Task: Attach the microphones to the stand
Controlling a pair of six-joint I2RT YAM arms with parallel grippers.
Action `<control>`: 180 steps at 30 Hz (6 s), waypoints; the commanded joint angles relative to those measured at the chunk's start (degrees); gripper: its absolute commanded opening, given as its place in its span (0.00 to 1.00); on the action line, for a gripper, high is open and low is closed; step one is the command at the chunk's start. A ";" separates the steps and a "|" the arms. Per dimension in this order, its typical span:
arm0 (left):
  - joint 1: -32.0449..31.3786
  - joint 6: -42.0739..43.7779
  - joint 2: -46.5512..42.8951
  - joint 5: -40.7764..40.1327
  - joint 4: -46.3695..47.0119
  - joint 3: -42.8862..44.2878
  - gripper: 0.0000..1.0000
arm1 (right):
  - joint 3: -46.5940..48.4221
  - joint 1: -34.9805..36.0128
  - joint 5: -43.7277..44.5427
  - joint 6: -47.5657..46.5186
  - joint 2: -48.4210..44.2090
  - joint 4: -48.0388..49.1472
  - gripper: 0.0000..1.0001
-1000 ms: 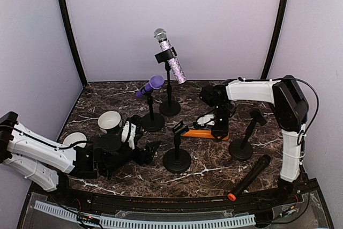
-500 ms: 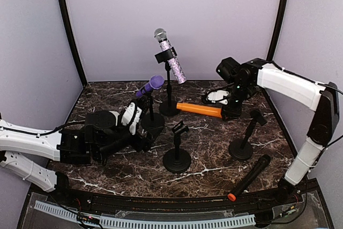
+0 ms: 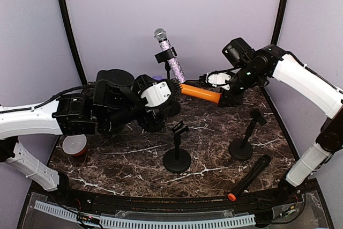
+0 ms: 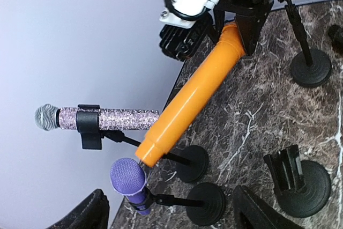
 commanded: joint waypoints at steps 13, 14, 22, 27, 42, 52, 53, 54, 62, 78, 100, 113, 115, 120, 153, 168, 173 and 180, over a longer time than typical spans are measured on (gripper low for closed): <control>0.08 29.42 11.24 -15.14 -2.83 6.30 0.74 | 7.93 11.42 2.79 -0.83 3.17 1.00 0.21; 0.19 31.99 11.12 -15.96 0.59 4.84 0.73 | 7.76 11.85 2.92 -0.97 2.94 1.01 0.21; 0.33 42.43 12.27 -18.29 14.72 1.40 0.43 | 6.91 13.76 1.46 -1.27 2.21 0.92 0.22; 0.44 43.33 12.18 -18.47 16.92 1.40 0.21 | 6.94 13.82 -0.64 -1.13 -0.07 0.47 0.29; 0.96 1.82 3.39 -9.64 7.58 -1.35 0.00 | 3.98 -3.68 -34.47 8.92 -11.28 14.54 1.00; 4.55 -26.43 -4.90 10.34 25.31 -14.91 0.00 | 2.22 -9.65 -60.95 25.60 -9.16 27.17 0.98; 4.97 -28.07 -5.24 12.36 27.36 -15.86 0.00 | 2.08 -9.65 -62.94 28.33 -8.63 29.53 0.97; 5.28 -29.52 -5.33 14.29 29.24 -16.66 0.00 | 1.93 -9.69 -64.70 30.79 -8.13 31.96 0.96; 5.78 -37.18 -1.38 22.96 38.55 -18.00 0.00 | 4.17 -6.94 -67.62 41.66 -3.29 41.99 0.91; 5.87 -39.08 0.39 24.28 40.83 -17.90 0.00 | 4.74 -2.52 -63.50 40.44 -1.27 40.89 0.69; 5.87 -38.91 1.56 25.28 38.21 -16.35 0.00 | 5.32 -2.00 -59.59 40.65 -0.05 39.60 0.61; 5.92 -38.97 -0.06 21.11 37.50 -17.68 0.33 | 5.53 -2.61 -58.03 39.22 0.04 37.64 0.32; 5.87 -39.95 -1.45 18.58 37.58 -19.31 0.58 | 5.50 -3.90 -58.22 39.96 -0.61 38.33 0.23; 5.85 -42.26 -6.09 18.52 38.30 -27.01 0.66 | 2.28 -10.11 -61.22 45.45 -4.07 43.57 0.01; 2.77 -32.68 23.84 18.03 88.68 -37.84 0.38 | -34.88 -28.45 -67.01 72.75 -16.18 75.90 0.00; 23.62 -31.30 16.50 69.53 58.50 -30.60 0.03 | -36.33 -29.83 -67.72 70.30 -18.99 74.76 0.00; 27.31 -21.27 16.81 77.30 40.09 -23.46 0.20 | -37.46 -29.95 -67.85 71.81 -19.36 77.00 0.00; 27.17 -21.98 14.04 69.09 47.41 -29.51 0.48 | -38.09 -29.93 -67.33 71.94 -19.81 77.09 0.00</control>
